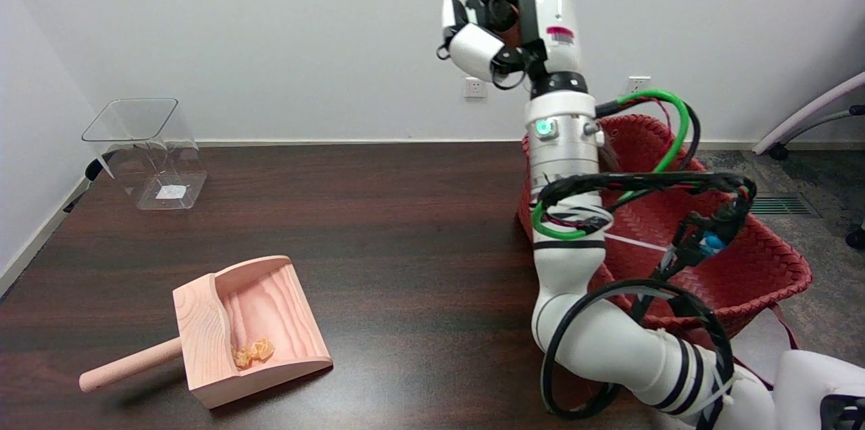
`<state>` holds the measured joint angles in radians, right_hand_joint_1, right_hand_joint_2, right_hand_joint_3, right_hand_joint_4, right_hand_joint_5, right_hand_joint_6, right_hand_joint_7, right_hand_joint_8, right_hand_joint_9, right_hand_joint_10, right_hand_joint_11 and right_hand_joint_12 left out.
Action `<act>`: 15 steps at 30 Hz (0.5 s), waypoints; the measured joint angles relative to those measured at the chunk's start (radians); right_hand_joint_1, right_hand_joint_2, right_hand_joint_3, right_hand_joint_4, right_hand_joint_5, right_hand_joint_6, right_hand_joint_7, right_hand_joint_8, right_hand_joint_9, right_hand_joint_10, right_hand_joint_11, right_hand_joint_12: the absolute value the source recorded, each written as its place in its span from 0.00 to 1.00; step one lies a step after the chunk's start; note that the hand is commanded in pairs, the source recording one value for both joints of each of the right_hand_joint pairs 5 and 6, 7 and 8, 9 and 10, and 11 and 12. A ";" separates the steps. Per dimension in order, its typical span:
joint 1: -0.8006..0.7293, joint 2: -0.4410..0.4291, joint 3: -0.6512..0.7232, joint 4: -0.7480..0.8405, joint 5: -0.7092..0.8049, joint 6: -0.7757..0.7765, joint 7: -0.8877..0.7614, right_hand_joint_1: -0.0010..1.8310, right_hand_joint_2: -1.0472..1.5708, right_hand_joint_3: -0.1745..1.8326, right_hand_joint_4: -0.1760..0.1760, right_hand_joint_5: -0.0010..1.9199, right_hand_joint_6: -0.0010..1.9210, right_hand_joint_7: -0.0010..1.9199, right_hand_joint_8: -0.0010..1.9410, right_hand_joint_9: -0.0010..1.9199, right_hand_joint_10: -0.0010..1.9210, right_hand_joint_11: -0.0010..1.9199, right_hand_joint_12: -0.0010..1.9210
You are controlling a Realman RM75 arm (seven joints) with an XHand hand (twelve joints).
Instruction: Place the broom into the brown storage basket.
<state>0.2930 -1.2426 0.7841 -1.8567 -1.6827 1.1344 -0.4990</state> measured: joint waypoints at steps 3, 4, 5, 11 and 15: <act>-0.022 0.007 0.004 -0.001 0.000 0.028 -0.002 0.66 1.00 0.56 0.50 1.00 1.00 1.00 0.99 1.00 1.00 1.00 1.00; -0.031 0.010 0.004 -0.002 0.000 0.038 -0.003 0.66 1.00 0.56 0.50 1.00 1.00 1.00 0.99 1.00 1.00 1.00 1.00; -0.039 0.011 0.004 -0.003 0.000 0.049 -0.004 0.66 1.00 0.56 0.50 1.00 1.00 1.00 0.99 1.00 1.00 1.00 1.00; -0.095 0.018 -0.001 -0.004 0.000 0.118 -0.007 0.66 1.00 0.55 0.50 1.00 1.00 1.00 0.99 1.00 1.00 1.00 1.00; -0.127 0.020 -0.013 -0.004 0.000 0.166 -0.007 0.66 1.00 0.55 0.50 1.00 1.00 1.00 0.99 1.00 1.00 1.00 1.00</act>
<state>0.1660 -1.2225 0.7712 -1.8605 -1.6827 1.3008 -0.5064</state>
